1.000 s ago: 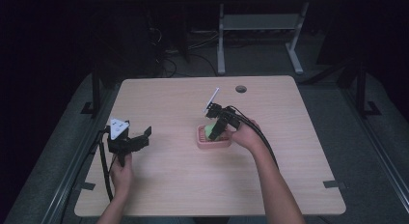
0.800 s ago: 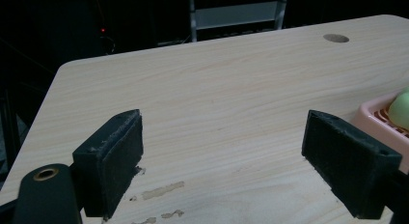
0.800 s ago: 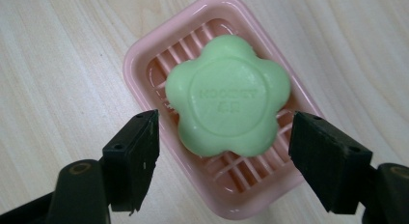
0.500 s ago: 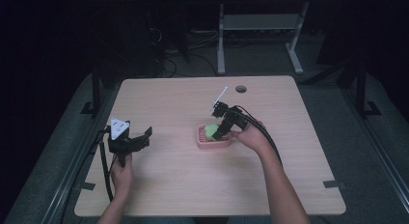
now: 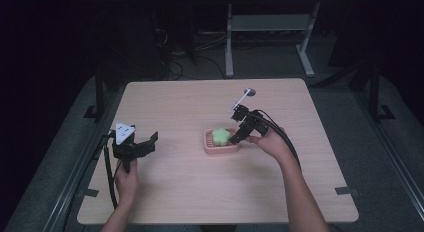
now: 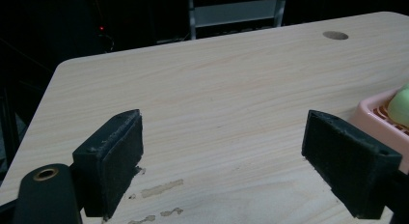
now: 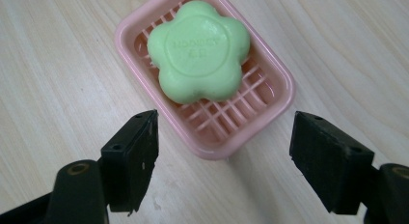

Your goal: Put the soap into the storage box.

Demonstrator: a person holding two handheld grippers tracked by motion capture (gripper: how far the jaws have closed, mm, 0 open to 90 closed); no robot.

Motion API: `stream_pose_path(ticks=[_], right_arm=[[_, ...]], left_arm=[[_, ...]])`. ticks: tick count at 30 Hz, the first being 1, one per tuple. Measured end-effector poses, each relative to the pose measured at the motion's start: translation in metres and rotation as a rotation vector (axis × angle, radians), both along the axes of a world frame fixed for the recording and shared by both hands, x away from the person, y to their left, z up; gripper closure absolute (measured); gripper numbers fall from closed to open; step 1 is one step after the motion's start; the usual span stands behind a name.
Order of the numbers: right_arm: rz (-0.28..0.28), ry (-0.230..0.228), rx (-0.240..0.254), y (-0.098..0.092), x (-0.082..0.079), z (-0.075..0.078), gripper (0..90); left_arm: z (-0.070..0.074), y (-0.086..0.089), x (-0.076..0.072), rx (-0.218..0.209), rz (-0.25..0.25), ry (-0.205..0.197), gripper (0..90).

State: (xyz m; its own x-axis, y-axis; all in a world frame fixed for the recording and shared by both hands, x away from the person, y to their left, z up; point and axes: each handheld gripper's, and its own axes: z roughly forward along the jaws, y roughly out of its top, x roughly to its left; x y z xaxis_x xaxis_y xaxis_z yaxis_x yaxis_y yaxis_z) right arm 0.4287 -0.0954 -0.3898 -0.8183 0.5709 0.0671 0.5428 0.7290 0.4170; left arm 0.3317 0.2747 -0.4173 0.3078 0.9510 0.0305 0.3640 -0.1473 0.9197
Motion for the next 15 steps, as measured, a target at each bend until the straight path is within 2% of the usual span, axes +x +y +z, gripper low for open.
stream_pose_path(ticks=[15], right_arm=[[-0.032, -0.011, 0.009, -0.023, -0.009, 0.000, 25.4]], left_arm=[[0.000, -0.001, 0.000, 0.005, -0.001, -0.003, 14.3]])
